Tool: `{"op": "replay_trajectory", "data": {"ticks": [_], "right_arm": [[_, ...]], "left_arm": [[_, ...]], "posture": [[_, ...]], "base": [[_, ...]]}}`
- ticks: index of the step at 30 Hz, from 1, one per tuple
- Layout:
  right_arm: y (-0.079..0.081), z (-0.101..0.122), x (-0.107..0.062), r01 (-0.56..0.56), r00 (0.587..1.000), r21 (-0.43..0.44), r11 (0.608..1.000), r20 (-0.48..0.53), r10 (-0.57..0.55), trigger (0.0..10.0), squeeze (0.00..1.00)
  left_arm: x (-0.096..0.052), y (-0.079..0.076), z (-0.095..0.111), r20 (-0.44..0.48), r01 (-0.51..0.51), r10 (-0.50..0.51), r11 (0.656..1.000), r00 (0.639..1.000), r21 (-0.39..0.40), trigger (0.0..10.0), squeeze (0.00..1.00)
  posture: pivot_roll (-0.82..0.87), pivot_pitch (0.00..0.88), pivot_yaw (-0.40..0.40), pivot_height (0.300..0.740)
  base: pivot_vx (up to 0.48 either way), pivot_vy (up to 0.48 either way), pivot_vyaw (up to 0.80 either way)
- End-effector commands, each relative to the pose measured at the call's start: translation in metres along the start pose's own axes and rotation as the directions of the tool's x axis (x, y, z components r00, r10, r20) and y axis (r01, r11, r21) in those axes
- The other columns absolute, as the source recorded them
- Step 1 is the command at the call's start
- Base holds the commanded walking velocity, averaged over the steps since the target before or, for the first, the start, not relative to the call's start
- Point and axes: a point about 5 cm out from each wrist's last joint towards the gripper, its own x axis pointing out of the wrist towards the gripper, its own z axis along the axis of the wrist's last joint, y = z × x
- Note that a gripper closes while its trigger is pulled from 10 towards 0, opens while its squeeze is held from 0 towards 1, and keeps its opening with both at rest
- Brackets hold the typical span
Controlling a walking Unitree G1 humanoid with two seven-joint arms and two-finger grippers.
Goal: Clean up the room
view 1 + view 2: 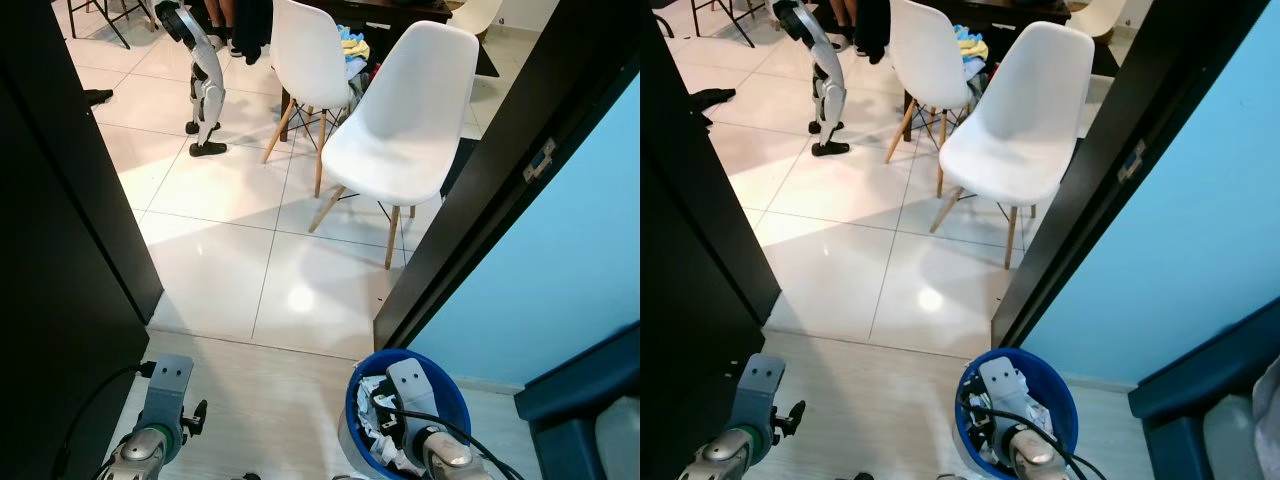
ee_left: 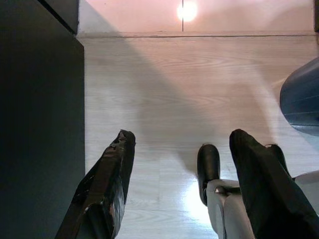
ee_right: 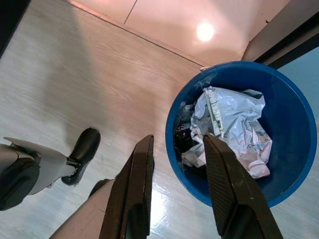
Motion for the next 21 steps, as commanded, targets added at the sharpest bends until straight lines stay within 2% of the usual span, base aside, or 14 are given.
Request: {"op": "replay_trajectory", "data": {"ticks": [1, 21], "right_arm": [[-0.0027, -0.0033, -0.0015, 0.014, 1.0, 0.015, 1.0, -0.007, -0.014, 10.0, 0.0], [-0.0016, -0.0036, -0.0016, 0.018, 1.0, 0.003, 1.0, 0.005, -0.018, 10.0, 0.0]], "left_arm": [[-0.0007, -0.0024, -0.0038, -0.008, 0.005, -0.005, 1.0, 1.0, -0.005, 10.0, 0.0], [-0.0014, -0.0027, -0.0061, -0.006, -0.001, 0.001, 1.0, 1.0, 0.006, 10.0, 0.0]], "posture": [[-0.11, 0.069, -0.015, 0.74], [-0.12, 0.066, -0.009, 0.74]], "base": [[0.0, 0.0, 0.0], [0.0, 0.0, 0.0]]}}
